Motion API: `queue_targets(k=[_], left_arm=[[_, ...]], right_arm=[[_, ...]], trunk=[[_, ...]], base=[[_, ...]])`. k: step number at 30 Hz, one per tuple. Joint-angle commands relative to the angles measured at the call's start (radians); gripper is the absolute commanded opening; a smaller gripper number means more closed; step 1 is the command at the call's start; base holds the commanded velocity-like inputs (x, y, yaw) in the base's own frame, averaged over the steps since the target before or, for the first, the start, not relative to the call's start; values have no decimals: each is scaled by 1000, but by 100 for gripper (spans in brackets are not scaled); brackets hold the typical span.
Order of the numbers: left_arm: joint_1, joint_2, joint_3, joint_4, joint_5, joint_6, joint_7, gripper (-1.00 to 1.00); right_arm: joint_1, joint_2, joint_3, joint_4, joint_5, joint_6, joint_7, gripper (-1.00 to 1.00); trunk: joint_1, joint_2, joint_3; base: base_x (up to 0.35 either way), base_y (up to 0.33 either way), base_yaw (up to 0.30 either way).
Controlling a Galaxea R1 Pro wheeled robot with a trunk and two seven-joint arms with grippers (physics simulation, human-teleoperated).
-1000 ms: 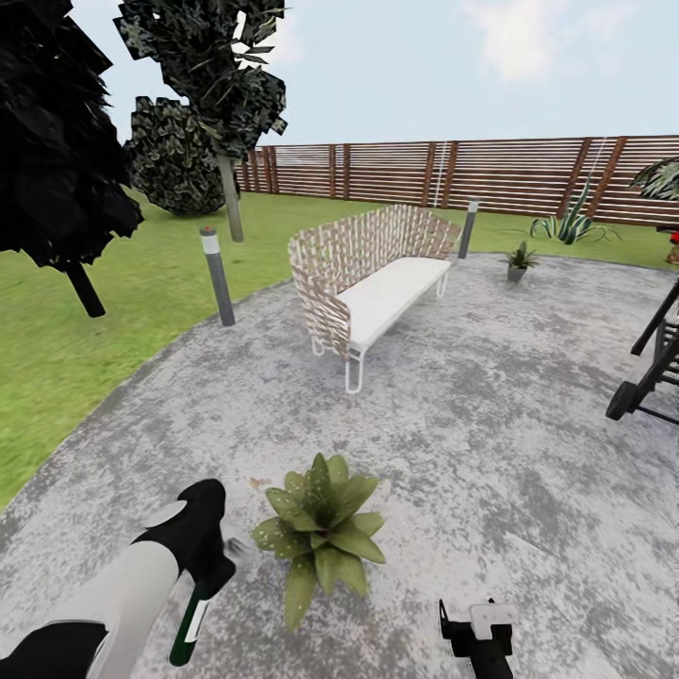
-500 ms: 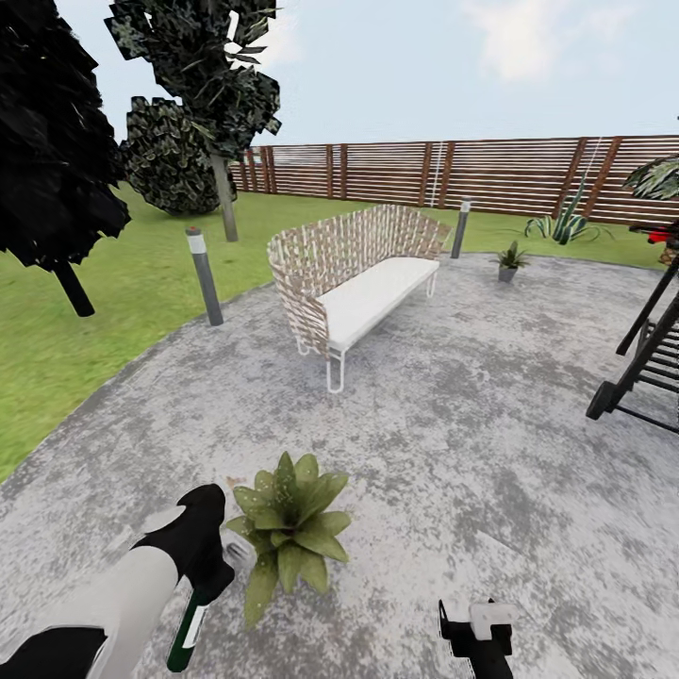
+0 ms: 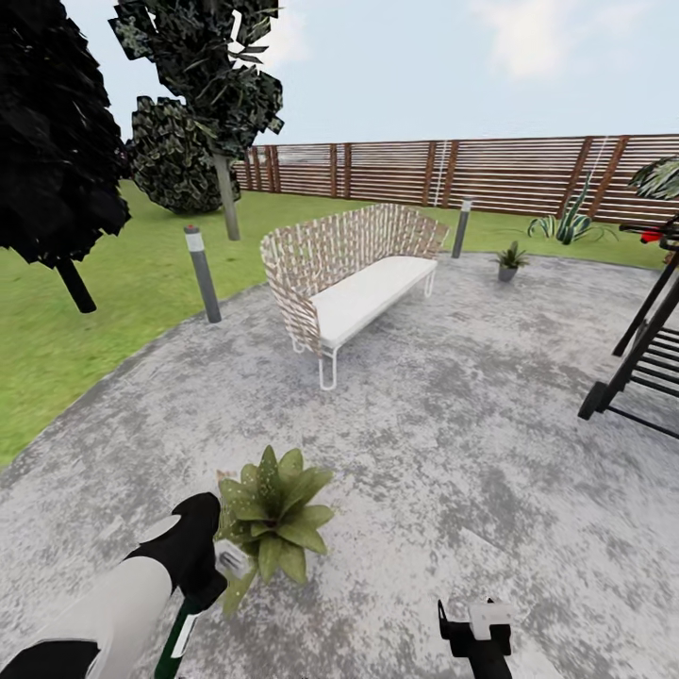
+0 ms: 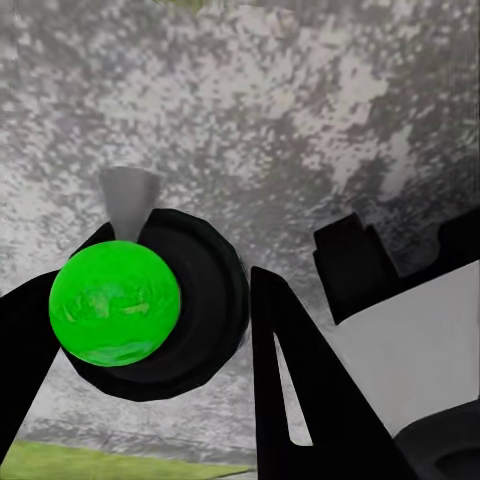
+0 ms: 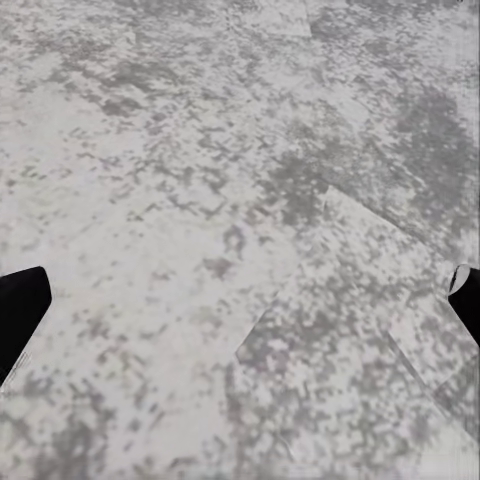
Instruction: Pick up the pesticide atomizer in the garden and spray insectifuge to fully cover both potted plants in the garden.
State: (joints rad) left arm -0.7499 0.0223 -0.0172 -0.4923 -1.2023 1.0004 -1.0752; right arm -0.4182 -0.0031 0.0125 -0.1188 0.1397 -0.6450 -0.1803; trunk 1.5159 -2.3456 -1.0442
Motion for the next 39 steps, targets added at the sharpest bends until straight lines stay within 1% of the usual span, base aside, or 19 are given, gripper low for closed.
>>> queue_targets(k=[1, 3, 6, 8, 9, 10, 13, 18, 21, 23, 29, 36, 39], left_arm=[[0, 2, -2, -3, -6, 6, -9, -100], [0, 3, 1, -4, -6, 6, -9, -100], [0, 2, 31, -5, -6, 6, 7, -100], [0, 2, 64, -3, -6, 6, 76, -100], [0, 1, 78, 1, -6, 6, 97, -100], [0, -4, 101, 6, -5, 5, 115, -100], [0, -13, 127, 11, -3, 2, 131, -100], [2, -25, 134, 18, -1, 0, 135, -100], [3, -24, 135, 67, -4, -1, 135, -100], [3, -20, 136, 79, -5, -2, 136, -100], [3, -12, 137, 80, -5, -3, 136, -100], [3, -14, 135, 76, -6, -3, 138, -100], [4, -13, 135, 83, -6, -2, 139, -100]], right_arm=[[-1, 0, 1, 1, 11, -1, -10, 100], [-1, 0, 1, 1, 11, -1, -10, 100], [-1, 0, 1, 1, 11, -1, -10, 100], [-1, 0, 1, 1, 11, -1, -10, 100], [-1, 0, 1, 1, 11, -1, -10, 100], [-1, 0, 1, 1, 11, -1, -10, 100], [-1, 0, 1, 1, 11, -1, -10, 100], [-1, 0, 1, 1, 10, -1, -11, 100], [-1, 0, 1, 1, 11, -1, -11, 100], [-1, 0, 1, 1, 11, -1, -11, 100], [-1, 0, 1, 1, 11, -1, -11, 100], [-1, 0, 1, 1, 11, -1, -11, 100], [-1, 0, 1, 1, 11, -1, -11, 100]], trunk=[[0, 0, -2], [0, 0, -3], [0, 0, -6], [0, 0, -7], [0, 0, -8], [0, 0, -8], [0, 0, -9], [0, 0, -9], [0, 0, -9], [0, 0, -9], [0, 0, -9], [0, 0, -9], [0, 0, -9]], base=[[-1, -4, 217], [-1, -2, 225], [0, 0, 231], [0, 0, 208], [0, 0, 122], [0, 0, 62], [0, 0, 26], [0, 0, 4], [0, 0, 0], [0, 0, 0], [58, -40, 0], [76, -57, 3], [5, -4, 123]])
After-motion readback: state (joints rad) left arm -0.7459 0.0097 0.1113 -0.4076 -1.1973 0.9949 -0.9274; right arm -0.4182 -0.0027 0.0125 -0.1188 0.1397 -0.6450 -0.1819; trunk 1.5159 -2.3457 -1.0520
